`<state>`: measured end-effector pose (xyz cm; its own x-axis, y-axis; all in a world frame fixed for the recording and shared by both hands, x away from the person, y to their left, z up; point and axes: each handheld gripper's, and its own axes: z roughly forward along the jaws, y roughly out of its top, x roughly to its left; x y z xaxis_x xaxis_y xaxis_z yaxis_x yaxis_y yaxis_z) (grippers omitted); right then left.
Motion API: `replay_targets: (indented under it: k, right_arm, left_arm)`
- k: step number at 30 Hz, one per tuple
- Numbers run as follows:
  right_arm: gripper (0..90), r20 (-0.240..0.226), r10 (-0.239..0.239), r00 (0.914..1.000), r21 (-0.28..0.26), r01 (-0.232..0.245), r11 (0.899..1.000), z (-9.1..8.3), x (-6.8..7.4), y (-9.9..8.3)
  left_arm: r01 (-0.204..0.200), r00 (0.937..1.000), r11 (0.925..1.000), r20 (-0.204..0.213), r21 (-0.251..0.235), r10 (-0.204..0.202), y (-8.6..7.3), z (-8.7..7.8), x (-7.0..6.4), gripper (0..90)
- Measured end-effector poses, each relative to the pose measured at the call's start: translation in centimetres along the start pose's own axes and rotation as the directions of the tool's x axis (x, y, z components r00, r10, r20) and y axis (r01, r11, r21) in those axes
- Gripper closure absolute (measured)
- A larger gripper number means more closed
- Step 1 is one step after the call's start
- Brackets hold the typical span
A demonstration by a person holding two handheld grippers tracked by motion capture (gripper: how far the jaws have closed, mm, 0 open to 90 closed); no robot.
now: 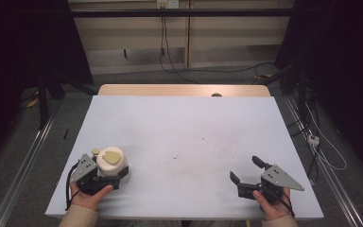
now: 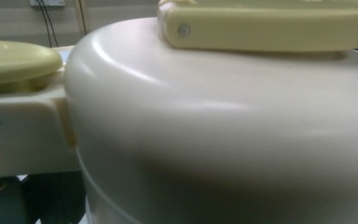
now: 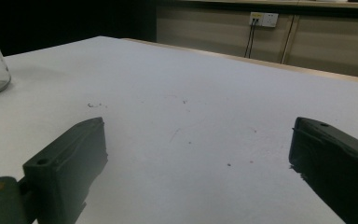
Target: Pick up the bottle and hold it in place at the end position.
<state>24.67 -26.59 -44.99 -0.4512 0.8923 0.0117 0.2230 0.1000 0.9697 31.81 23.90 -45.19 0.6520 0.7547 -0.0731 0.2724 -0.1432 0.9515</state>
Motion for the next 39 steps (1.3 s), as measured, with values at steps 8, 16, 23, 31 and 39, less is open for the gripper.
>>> replay_targets:
  k: [8,16,23,31,39]
  right_arm:
    - [3.7,-0.004,0.000,1.0000,-0.005,0.000,1.000,-0.1,0.0,0.0]
    - [3.8,-0.003,0.000,1.0000,-0.007,0.000,1.000,-0.1,-0.1,0.0]
    - [3.6,-0.001,-0.001,1.0000,-0.013,0.001,1.000,-0.1,-0.1,0.1]
    - [3.7,-0.002,-0.004,1.0000,-0.019,0.004,1.000,-0.2,0.0,0.2]
    - [3.7,-0.005,-0.006,1.0000,-0.020,0.006,1.000,-0.1,0.0,0.2]
  left_arm:
    - [0.005,1.0000,0.9998,0.003,-0.020,-0.005,-0.1,-0.2,0.0,5.6]
    - [0.011,0.9994,0.9955,0.034,-0.095,-0.008,0.3,-0.4,-0.1,5.7]
    - [0.016,0.9989,0.9908,0.046,-0.135,-0.010,0.9,-0.2,-0.2,5.7]
    - [0.022,0.9991,0.9846,0.040,-0.174,-0.016,2.2,1.2,-0.5,5.7]
    - [0.005,0.9993,0.9826,0.038,-0.186,0.002,2.9,2.1,-0.5,5.7]
